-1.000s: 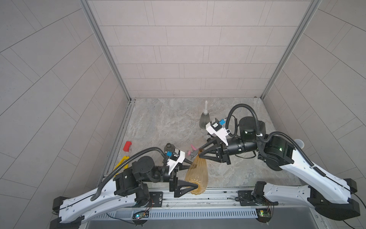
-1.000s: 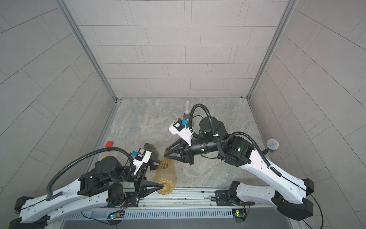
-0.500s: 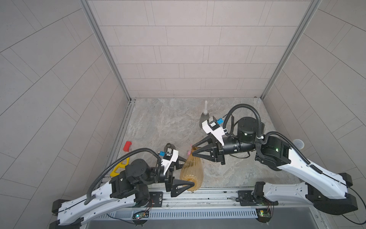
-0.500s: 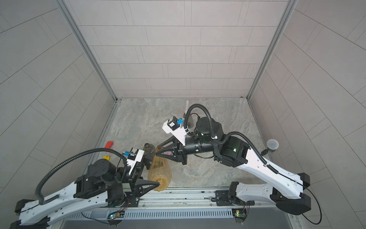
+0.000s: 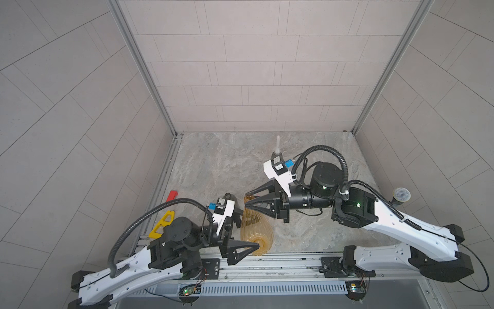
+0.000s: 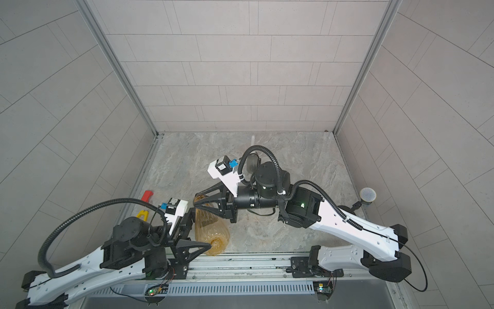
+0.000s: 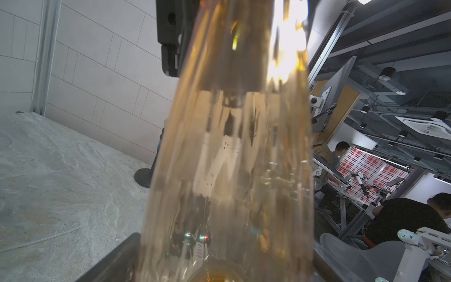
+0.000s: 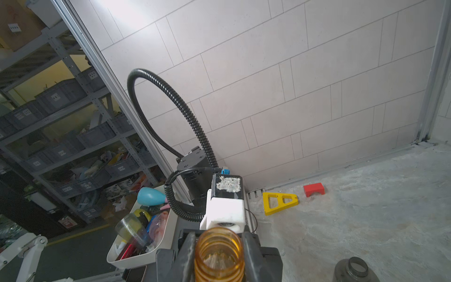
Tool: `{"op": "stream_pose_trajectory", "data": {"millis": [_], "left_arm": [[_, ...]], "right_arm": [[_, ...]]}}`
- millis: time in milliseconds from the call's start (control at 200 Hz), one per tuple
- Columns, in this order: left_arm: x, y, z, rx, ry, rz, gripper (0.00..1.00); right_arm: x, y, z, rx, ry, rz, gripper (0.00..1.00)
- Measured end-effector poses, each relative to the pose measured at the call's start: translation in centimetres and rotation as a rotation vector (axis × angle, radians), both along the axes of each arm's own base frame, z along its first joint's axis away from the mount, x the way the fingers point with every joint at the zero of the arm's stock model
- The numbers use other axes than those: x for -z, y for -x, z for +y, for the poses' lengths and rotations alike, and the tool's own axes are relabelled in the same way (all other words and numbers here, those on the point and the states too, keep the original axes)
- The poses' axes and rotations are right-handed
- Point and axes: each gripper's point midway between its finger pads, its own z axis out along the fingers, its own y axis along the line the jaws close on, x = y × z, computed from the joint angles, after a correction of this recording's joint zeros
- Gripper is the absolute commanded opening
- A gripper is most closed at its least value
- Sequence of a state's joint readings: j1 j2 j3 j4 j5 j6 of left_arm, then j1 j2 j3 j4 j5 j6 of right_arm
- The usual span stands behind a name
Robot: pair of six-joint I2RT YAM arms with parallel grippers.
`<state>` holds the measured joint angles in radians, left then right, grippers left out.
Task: Attach spray nozzles to spray bottles
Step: Pick up the spray bottle from the center of the board.
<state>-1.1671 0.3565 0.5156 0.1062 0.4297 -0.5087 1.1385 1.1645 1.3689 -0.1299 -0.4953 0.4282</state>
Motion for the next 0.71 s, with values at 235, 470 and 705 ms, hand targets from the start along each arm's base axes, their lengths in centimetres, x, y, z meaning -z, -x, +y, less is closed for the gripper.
{"op": "stream_pose_trajectory", "data": {"millis": [235,470,705], "left_arm": [[-0.4,-0.3,0.4,-0.027,0.024,-0.005,1.0],[-0.5,-0.4,0.2,-0.028,0.024,-0.005,1.0],[-0.9,-0.6,0.2,-0.036,0.052,-0.003,1.0]], "right_arm": [[-0.5,-0.3,-0.1,0.043,-0.055,-0.007,0.0],[-0.6,-0.5,0.1,0.07,-0.072,-0.011,0.0],[-1.0,-0.6,0.1,0.093,-0.118,-0.02,0.0]]}}
